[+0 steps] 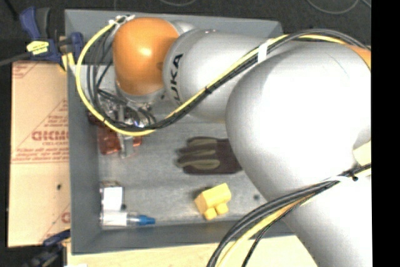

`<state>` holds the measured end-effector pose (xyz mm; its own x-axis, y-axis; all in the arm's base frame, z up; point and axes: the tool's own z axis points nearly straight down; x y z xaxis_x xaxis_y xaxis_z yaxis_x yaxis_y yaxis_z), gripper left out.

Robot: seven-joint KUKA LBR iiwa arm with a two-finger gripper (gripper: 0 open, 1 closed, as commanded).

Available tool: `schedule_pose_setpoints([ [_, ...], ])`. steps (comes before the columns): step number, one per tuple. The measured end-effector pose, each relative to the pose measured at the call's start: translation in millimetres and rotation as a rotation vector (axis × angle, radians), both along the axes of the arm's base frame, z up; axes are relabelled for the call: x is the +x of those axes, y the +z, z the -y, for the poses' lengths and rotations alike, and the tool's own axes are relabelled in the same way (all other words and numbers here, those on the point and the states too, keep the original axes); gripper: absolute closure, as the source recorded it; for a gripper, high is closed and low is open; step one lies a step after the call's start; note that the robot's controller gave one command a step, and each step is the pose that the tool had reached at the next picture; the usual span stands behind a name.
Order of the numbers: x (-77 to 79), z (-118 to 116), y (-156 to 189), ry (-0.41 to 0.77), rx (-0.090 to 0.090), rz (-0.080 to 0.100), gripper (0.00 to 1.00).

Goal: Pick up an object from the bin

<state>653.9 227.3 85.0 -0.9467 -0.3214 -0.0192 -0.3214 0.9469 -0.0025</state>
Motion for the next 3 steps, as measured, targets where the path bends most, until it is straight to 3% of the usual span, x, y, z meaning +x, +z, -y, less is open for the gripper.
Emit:
schedule_pose_setpoints([
  [1,10.0,4,-22,0.016,-0.002,0.018,1.0],
  [2,4.0,6,-17,0.032,-0.003,0.006,1.0],
  [3,13.0,6,5,0.015,-0.002,0.025,1.0],
])
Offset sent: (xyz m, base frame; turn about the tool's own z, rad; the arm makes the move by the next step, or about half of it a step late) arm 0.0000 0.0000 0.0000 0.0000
